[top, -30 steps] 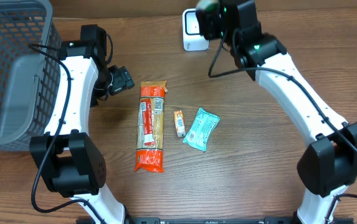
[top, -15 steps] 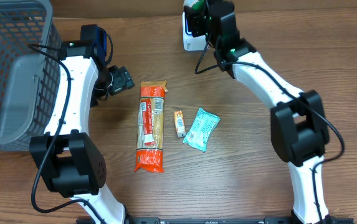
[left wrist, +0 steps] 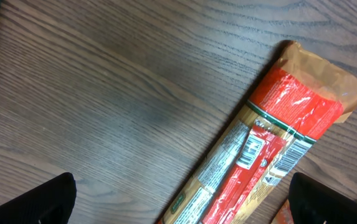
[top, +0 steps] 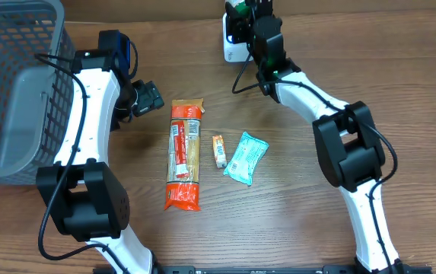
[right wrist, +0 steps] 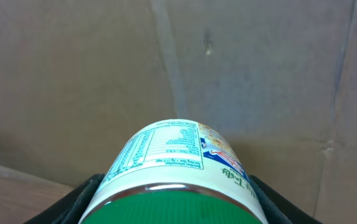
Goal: Scan the item barcode
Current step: 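Hold the jar label in front of the scanner window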
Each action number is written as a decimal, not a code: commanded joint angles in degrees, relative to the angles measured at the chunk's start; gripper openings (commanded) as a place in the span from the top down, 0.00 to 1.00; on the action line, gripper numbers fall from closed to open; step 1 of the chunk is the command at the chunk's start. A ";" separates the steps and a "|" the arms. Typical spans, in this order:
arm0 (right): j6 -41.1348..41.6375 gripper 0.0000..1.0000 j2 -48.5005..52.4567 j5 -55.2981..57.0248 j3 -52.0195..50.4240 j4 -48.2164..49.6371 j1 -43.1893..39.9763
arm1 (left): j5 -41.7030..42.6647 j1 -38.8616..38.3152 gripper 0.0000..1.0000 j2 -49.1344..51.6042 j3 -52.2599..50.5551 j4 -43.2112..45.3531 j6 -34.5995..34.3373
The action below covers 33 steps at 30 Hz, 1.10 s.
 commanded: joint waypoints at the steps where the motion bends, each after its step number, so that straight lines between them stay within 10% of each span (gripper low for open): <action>1: 0.59 0.96 1.90 2.19 1.25 2.86 -0.04 | -0.07 -0.44 0.00 -1.09 -0.13 -0.11 0.42; 33: 4.94 0.96 7.34 3.21 1.25 15.37 -0.11 | -0.07 -0.42 0.00 -1.09 -0.13 -0.11 0.42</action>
